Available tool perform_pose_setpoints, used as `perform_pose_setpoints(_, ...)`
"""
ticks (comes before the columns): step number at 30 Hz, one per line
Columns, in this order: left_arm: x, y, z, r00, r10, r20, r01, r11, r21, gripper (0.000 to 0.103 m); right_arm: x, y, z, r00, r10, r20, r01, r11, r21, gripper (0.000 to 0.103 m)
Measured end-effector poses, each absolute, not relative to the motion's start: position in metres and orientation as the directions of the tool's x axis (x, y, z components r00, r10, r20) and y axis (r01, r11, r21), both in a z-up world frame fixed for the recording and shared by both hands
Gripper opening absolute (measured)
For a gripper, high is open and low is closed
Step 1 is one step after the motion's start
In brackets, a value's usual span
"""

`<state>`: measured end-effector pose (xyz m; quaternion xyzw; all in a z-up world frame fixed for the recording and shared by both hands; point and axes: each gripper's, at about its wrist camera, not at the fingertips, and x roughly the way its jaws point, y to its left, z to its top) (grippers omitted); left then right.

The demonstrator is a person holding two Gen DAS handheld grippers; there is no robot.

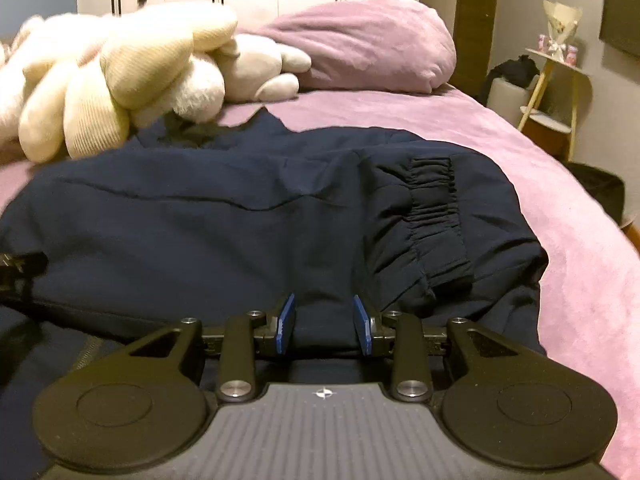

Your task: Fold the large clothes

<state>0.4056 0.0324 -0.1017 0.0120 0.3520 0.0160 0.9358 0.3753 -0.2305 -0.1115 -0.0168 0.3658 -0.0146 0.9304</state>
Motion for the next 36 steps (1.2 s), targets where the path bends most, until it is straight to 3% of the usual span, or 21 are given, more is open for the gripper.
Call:
perform_pose_setpoints(21,0.413,0.029,-0.107,0.727,0.063,-0.684,-0.027,0.998,0.062,0.103,0.389,-0.218,-0.124,0.729,-0.086,-0.679,-0.037,0.986,-0.164,0.031)
perform_pose_setpoints(27,0.401,0.032,-0.087,0.743,0.062,-0.667,-0.043,0.998,0.045,0.102,0.388,-0.218,-0.122,0.729,-0.078,-0.680,-0.054,0.984,-0.170,0.032)
perform_pose_setpoints(32,0.396,0.041,-0.059,0.809,0.030,-0.588,-0.062,0.997,-0.035,0.102,0.367,-0.237,-0.096,0.774,-0.008,-0.633,-0.028,0.999,-0.047,0.039)
perform_pose_setpoints(36,0.419,0.028,-0.065,0.792,0.018,-0.610,-0.058,0.997,-0.046,0.102,0.361,-0.256,-0.080,0.813,0.015,-0.581,0.039,0.996,0.081,0.039)
